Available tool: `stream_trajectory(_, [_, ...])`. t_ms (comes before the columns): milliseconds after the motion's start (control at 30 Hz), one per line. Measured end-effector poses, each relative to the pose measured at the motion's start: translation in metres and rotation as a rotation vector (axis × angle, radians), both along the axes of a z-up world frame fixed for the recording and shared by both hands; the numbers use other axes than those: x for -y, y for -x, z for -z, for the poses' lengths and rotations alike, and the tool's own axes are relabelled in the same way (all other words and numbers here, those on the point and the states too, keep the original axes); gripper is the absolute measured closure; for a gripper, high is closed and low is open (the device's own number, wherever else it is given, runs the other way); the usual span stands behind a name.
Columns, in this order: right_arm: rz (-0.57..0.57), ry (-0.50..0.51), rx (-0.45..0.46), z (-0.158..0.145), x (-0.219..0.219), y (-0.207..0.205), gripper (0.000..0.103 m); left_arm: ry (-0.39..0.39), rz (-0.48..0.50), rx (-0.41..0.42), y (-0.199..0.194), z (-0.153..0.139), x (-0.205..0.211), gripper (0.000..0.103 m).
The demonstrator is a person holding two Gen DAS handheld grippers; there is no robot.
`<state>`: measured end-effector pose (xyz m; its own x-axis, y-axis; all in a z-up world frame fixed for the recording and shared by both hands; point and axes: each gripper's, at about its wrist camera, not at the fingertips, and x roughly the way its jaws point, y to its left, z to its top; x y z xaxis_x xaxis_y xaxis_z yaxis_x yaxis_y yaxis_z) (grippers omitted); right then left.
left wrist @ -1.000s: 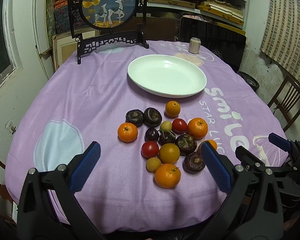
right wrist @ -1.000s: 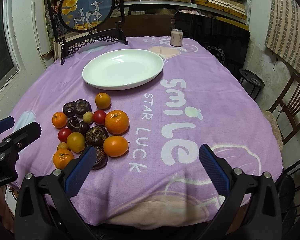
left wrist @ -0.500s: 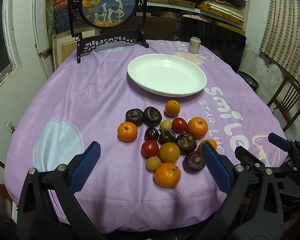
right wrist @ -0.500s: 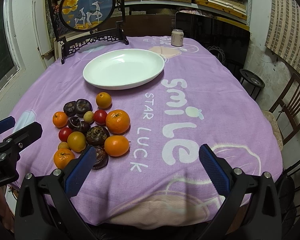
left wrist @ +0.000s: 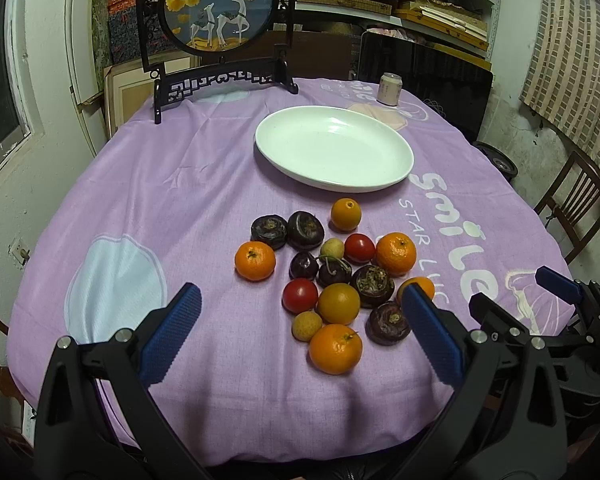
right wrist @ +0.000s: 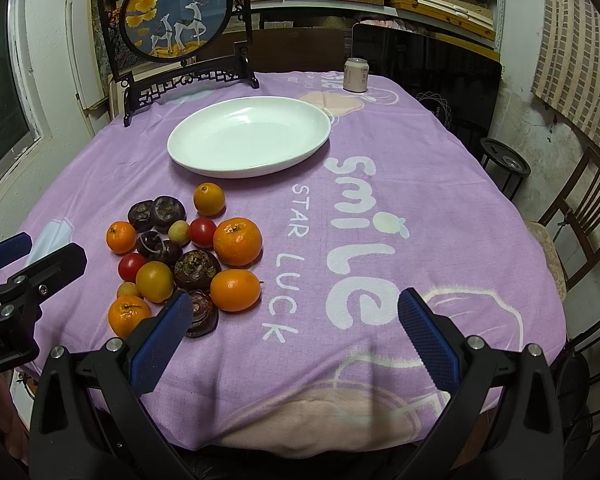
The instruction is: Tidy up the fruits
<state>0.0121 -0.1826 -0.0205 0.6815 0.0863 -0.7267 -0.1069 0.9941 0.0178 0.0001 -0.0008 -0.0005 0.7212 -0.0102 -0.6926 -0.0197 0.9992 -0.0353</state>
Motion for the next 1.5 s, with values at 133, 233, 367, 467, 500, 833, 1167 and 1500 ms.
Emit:
stream_trajectory(133, [0.0, 0.0, 0.0, 0.0, 0.0, 0.0, 0.001, 0.0, 0.001, -0.002, 0.001, 0.011, 0.002, 0.002])
stream_trajectory(233, [0.0, 0.0, 0.0, 0.0, 0.0, 0.0, 0.001, 0.001, 0.001, -0.002, 0.002, 0.014, 0.004, 0.002])
stream_trajectory(367, [0.0, 0.0, -0.001, 0.001, 0.0, 0.0, 0.001, 0.0, 0.0, -0.003, 0.002, 0.015, 0.005, 0.002])
stream_trajectory(467, [0.0, 0.001, -0.001, 0.001, 0.0, 0.0, 0.001, 0.001, 0.001, -0.005, 0.002, 0.015, 0.005, 0.002])
stream_trajectory(500, [0.0, 0.0, -0.001, 0.001, 0.0, 0.0, 0.001, 0.002, 0.001, -0.004, 0.002, 0.014, 0.004, 0.002])
stream_trajectory(833, [0.0, 0.001, -0.002, 0.001, 0.003, -0.003, 0.001, 0.003, 0.002, -0.007, 0.002, 0.022, 0.006, 0.002])
stream_trajectory(1167, [-0.145, -0.025, -0.022, 0.025, -0.009, 0.008, 0.001, 0.001, -0.12, -0.039, 0.008, 0.028, -0.052, 0.002])
stream_trajectory(1500, [-0.263, -0.075, -0.147, 0.06, -0.021, -0.043, 0.045, 0.065, -0.032, -0.144, 0.027, 0.055, -0.046, 0.002])
